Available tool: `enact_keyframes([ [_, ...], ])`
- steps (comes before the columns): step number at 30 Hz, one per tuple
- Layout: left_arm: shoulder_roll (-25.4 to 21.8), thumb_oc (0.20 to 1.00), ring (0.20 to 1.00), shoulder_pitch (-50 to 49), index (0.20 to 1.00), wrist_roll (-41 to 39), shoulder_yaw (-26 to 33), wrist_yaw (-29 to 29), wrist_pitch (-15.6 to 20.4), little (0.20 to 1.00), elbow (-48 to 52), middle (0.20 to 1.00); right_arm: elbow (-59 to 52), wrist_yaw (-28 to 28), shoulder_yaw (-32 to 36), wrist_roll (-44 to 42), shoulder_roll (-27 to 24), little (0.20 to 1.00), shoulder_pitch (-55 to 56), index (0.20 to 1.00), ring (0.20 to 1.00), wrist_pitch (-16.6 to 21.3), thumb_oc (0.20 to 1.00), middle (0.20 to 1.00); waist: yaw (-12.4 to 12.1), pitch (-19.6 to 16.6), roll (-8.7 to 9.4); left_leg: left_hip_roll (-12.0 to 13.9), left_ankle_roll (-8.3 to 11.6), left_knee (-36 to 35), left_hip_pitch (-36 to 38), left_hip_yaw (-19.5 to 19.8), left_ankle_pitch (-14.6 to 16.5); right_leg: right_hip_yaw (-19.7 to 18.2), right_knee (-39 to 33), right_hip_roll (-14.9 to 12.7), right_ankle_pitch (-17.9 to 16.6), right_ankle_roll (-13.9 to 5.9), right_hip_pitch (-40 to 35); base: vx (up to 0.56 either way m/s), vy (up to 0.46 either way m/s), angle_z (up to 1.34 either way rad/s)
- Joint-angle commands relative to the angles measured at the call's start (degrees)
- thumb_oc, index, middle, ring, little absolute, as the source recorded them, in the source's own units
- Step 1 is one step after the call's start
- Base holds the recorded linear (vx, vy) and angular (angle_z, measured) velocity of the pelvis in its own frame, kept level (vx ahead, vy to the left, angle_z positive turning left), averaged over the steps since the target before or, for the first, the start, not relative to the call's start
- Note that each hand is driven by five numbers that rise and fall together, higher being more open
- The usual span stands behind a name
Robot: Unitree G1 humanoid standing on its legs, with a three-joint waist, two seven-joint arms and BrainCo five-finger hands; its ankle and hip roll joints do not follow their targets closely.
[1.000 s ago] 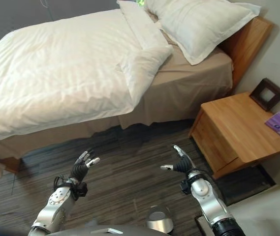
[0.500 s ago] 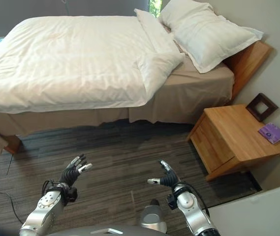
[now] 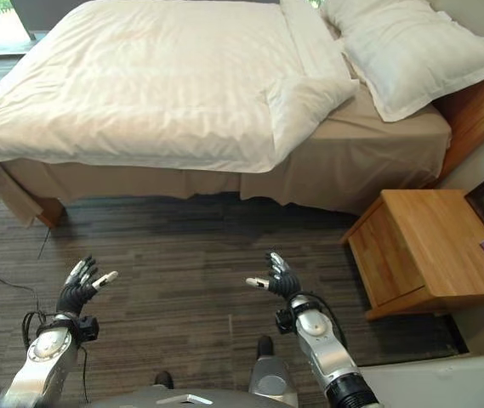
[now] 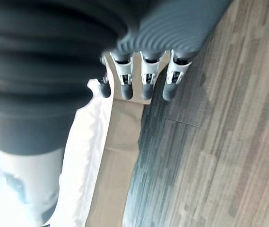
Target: Making the bed.
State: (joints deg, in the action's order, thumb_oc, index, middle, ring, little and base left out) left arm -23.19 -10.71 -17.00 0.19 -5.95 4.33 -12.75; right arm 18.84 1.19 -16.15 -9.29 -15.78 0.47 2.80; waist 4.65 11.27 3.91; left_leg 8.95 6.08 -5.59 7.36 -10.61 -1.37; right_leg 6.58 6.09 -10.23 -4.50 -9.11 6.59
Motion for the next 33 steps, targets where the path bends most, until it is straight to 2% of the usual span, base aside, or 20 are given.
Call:
enact_keyframes([
  [1, -2.60, 1.000, 1.000, 4.83, 1.000, 2.38, 0.72, 1.08, 1.66, 1.000, 3.47, 1.000, -4.82, 1.08, 0.62, 0.06, -0.22, 1.000, -5.35, 1.000, 1.000, 2.24, 1.000, 1.000, 1.54, 3.15, -0.46, -0.81, -3.71, 0.59, 1.36, -3.56, 7.00, 3.89, 6.85, -1.66, 2.80, -0.82, 1.61, 0.30, -0.140, -0.05],
  [2, -2.39, 1.000, 1.000, 5.59, 1.000, 1.91, 0.52, 1.05, 1.37, 1.000, 3.75, 1.000, -5.44, 1.40, 0.84, 0.02, -0.88, 1.000, -6.35, 1.000, 1.000, 2.12, 1.000, 1.000, 2.21, 3.00, 0.10, -0.73, -2.87, 0.59, 2.43, -4.44, 7.94, 5.62, 0.28, -2.55, 2.18, -0.69, 3.30, 0.31, -0.164, -0.03],
  [4, -1.74, 1.000, 1.000, 6.32, 1.000, 3.56, -0.96, 0.73, 1.12, 1.000, 3.91, 1.000, -5.96, 0.96, 0.28, -0.07, -0.39, 1.000, -6.65, 1.000, 1.000, 1.95, 1.000, 1.000, 2.72, 3.31, 0.14, -0.25, -2.29, 0.59, 3.54, -5.00, 8.56, 6.42, -3.03, -2.36, 1.00, -0.99, 3.83, 0.27, -0.152, -0.03],
  [6, -0.07, 1.000, 1.000, 10.06, 1.000, 1.60, -1.51, -0.86, 2.49, 1.000, 0.36, 1.000, -6.76, 2.27, 0.11, -0.06, -0.78, 1.000, -7.41, 1.000, 1.000, 3.06, 1.000, 1.000, 4.63, 4.18, 0.11, 0.89, -0.18, 0.59, 6.69, -5.54, 10.09, 7.31, -8.68, -3.05, -1.11, -2.10, 7.74, 0.34, -0.188, -0.11],
  [7, -0.02, 1.000, 1.000, 10.18, 1.000, 1.56, -1.56, -0.88, 2.59, 1.000, 0.21, 1.000, -6.76, 2.28, 0.13, -0.07, -0.85, 1.000, -7.44, 1.000, 1.000, 3.06, 1.000, 1.000, 4.60, 4.26, -0.05, 1.01, -0.14, 0.59, 6.78, -5.58, 10.17, 7.36, -8.81, -2.92, -1.14, -2.11, 7.60, 0.36, -0.182, -0.21],
  [9, 1.58, 1.000, 1.000, 11.46, 1.000, -1.53, -3.80, -0.88, 3.77, 1.000, -0.12, 1.000, -8.21, 3.34, 0.57, -0.12, -1.49, 1.000, -6.45, 1.000, 1.000, 3.41, 1.000, 1.000, 6.46, 3.39, -0.20, -0.28, 0.30, 0.62, 9.58, -4.21, 12.33, 3.31, -10.19, -2.53, -1.15, -1.95, 7.02, 0.45, -0.186, -0.13],
  [12, 2.82, 1.000, 1.000, 10.89, 1.000, -1.92, -5.24, -0.27, 4.12, 1.000, 0.09, 1.000, -9.20, 3.02, 0.00, 0.12, -2.88, 1.000, -5.80, 1.000, 1.000, 3.80, 1.000, 1.000, 7.52, 2.34, -1.35, -0.13, 1.09, 5.13, 11.73, -3.22, 14.89, 2.65, -9.56, -2.02, -1.65, -0.94, 4.60, 0.44, -0.187, 0.34],
  [14, 5.07, 1.000, 1.000, 9.54, 1.000, -3.28, -6.73, -0.70, 5.02, 1.000, 0.45, 1.000, -8.77, 2.81, -2.05, 0.72, -4.88, 1.000, -6.43, 1.000, 1.000, 4.43, 1.000, 1.000, 7.29, 2.84, -2.81, 3.20, 3.08, 22.57, 5.99, -1.48, 7.26, 2.24, -8.32, 0.07, 0.66, 2.51, -0.18, 0.40, -0.280, 0.12],
  [17, 5.31, 1.000, 1.000, 8.86, 1.000, -6.29, -6.94, -0.25, 5.51, 1.000, 1.06, 1.000, -8.94, 3.58, -1.25, 0.94, -7.05, 1.000, -6.30, 1.000, 1.000, 4.54, 1.000, 1.000, 5.93, 3.68, -1.19, 4.99, 3.63, 37.52, -0.55, 0.58, -3.39, 2.05, -9.22, 0.93, 3.27, 6.59, -5.54, 0.43, -0.325, -0.25],
  [18, 5.08, 1.000, 1.000, 8.61, 1.000, -5.76, -7.24, -0.04, 5.10, 1.000, 1.66, 1.000, -9.56, 3.97, -0.19, 0.56, -7.84, 1.000, -6.00, 1.000, 1.000, 4.25, 1.000, 1.000, 4.60, 4.68, -0.17, 4.15, 2.78, 41.64, -3.88, 1.12, -1.72, 1.44, -9.65, 0.66, 4.01, 7.47, -7.68, 0.52, -0.292, -0.19],
  [20, 5.28, 1.000, 1.000, 8.14, 1.000, -5.39, -6.88, -0.56, 4.67, 1.000, 2.09, 1.000, -10.65, 4.44, 1.83, 1.12, -9.33, 1.000, -6.38, 1.000, 1.000, 3.38, 1.000, 1.000, 2.91, 5.31, 1.08, 0.87, 1.35, 44.11, -11.70, -0.19, 3.25, -0.09, -10.47, 0.31, 5.93, 7.29, -11.04, 0.45, -0.184, -0.19],
  [21, 5.36, 1.000, 1.000, 7.83, 1.000, -5.33, -6.15, -0.73, 4.52, 1.000, 2.06, 1.000, -10.84, 4.54, 2.94, 1.56, -10.27, 1.000, -6.43, 1.000, 1.000, 3.23, 1.000, 1.000, 2.13, 5.37, 1.12, -0.56, 0.51, 40.52, -13.82, -1.67, 4.75, -0.38, -10.77, 0.38, 6.77, 6.85, -11.99, 0.58, -0.047, -0.32],
  [22, 5.32, 1.000, 1.000, 6.64, 1.000, -5.46, -4.50, -0.61, 4.51, 1.000, 2.31, 1.000, -10.83, 4.51, 4.18, 2.26, -11.72, 1.000, -6.97, 1.000, 1.000, 2.91, 1.000, 1.000, 1.43, 4.76, -0.03, -1.27, -1.00, 30.01, -14.98, -4.86, 5.83, -0.81, -11.03, 1.46, 8.41, 6.03, -14.02, 0.48, -0.010, -0.29],
  [23, 5.38, 1.000, 1.000, 6.56, 1.000, -5.44, -4.52, -0.61, 4.47, 1.000, 2.38, 1.000, -10.86, 4.49, 4.17, 2.25, -11.79, 1.000, -6.90, 1.000, 1.000, 2.89, 1.000, 1.000, 1.25, 4.74, 0.14, -1.60, -1.07, 29.26, -14.38, -5.21, 5.68, -1.00, -11.02, 1.16, 8.52, 5.92, -14.13, 0.53, 0.059, -0.27],
  [25, 4.94, 1.000, 1.000, 5.47, 1.000, -5.08, -2.41, -0.80, 3.94, 1.000, 1.71, 1.000, -10.83, 3.94, 5.20, 2.35, -13.35, 1.000, -7.02, 1.000, 1.000, 2.68, 1.000, 1.000, 0.70, 4.31, -1.96, -0.80, -0.96, 15.19, -14.86, -11.59, 0.25, -0.51, -11.09, 2.96, 10.92, 4.86, -17.12, 0.57, 0.103, -0.25],
  [26, 4.32, 1.000, 1.000, 4.87, 1.000, -4.35, -0.90, -0.74, 3.39, 1.000, 1.39, 1.000, -10.74, 3.87, 6.20, 2.15, -14.75, 1.000, -7.66, 1.000, 1.000, 2.69, 1.000, 1.000, -0.04, 4.26, -2.95, 1.86, -0.64, 5.66, -17.34, -17.20, -2.91, 0.35, -11.09, 3.48, 12.95, 3.98, -20.72, 0.59, 0.109, -0.14],
  [28, 4.23, 1.000, 1.000, 4.61, 1.000, -4.08, -0.44, -0.94, 3.31, 1.000, 1.51, 1.000, -10.78, 3.99, 6.54, 1.92, -14.91, 1.000, -7.89, 1.000, 1.000, 2.76, 1.000, 1.000, -0.52, 4.39, -2.64, 1.43, -0.91, 2.01, -16.91, -17.13, -3.60, 0.09, -11.09, 2.81, 13.42, 3.63, -22.49, 0.47, 0.066, -0.28],
  [29, 4.22, 1.000, 1.000, 4.19, 1.000, -4.31, -0.04, -0.52, 2.99, 1.000, 1.47, 1.000, -10.78, 3.76, 6.67, 2.54, -15.35, 1.000, -7.96, 1.000, 1.000, 2.49, 1.000, 1.000, -0.98, 4.11, -2.74, 0.91, -0.70, 1.43, -17.24, -14.54, -3.73, -0.96, -10.58, 2.85, 14.18, 3.44, -23.89, 0.37, 0.029, -0.34],
  [32, 3.93, 1.000, 1.000, 2.51, 1.000, -3.60, 0.51, 0.04, 2.47, 1.000, 1.48, 1.000, -11.13, 2.75, 6.95, 4.45, -14.75, 1.000, -6.93, 1.000, 1.000, 2.18, 1.000, 1.000, -1.18, 2.35, -3.36, 0.56, -1.63, 0.59, -16.23, -12.88, -5.15, -3.16, -7.97, 3.23, 16.06, 2.97, -25.14, 0.58, 0.087, -0.60],
  [33, 3.81, 1.000, 1.000, 2.62, 1.000, -2.73, 0.06, 0.49, 1.75, 1.000, 1.43, 1.000, -11.21, 2.09, 6.74, 5.41, -13.64, 1.000, -6.14, 1.000, 1.000, 2.39, 1.000, 1.000, -1.16, 1.64, -2.65, -0.16, -2.95, 0.60, -13.68, -14.15, -6.71, -3.37, -0.25, 2.74, 16.11, 2.09, -24.26, 0.31, 0.049, -0.81],
])
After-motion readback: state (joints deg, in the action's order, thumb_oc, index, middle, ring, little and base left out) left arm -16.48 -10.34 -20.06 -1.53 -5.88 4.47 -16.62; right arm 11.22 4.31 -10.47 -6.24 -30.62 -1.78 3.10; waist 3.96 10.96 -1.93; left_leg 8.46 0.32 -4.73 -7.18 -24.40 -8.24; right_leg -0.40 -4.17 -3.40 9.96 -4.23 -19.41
